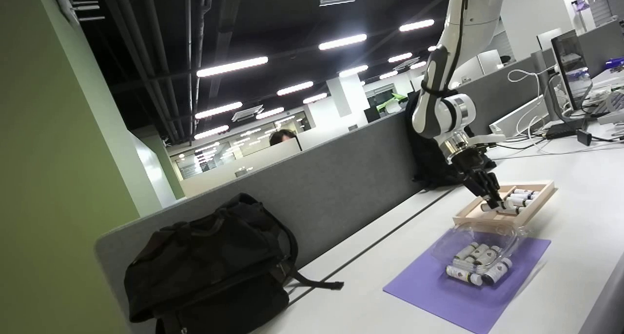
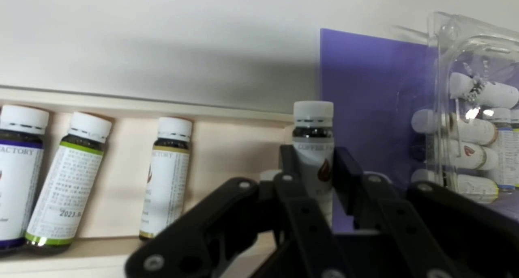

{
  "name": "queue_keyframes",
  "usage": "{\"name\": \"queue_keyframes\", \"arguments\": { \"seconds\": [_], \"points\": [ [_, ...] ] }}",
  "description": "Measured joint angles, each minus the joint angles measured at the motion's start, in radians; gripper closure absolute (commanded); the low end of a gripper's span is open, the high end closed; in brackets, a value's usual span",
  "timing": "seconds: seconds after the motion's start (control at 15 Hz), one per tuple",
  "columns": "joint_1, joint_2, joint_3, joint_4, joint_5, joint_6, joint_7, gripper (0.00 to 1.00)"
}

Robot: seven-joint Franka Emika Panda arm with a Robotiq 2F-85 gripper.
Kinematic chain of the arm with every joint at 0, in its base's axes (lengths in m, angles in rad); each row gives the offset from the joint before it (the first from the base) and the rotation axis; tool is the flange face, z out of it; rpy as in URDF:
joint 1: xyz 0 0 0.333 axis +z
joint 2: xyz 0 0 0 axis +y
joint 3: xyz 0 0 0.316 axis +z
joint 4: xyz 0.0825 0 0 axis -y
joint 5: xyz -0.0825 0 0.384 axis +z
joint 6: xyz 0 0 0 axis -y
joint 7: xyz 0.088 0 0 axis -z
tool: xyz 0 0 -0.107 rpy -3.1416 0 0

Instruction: Put two bottles in the tray

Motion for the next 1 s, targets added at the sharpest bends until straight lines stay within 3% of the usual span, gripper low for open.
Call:
{"name": "queue_keyframes", "arguments": {
  "seconds": [1.0],
  "points": [
    [-0.027,0.008,-0.011,-0.024,0.001,0.074,0.0,0.89]
  ]
}}
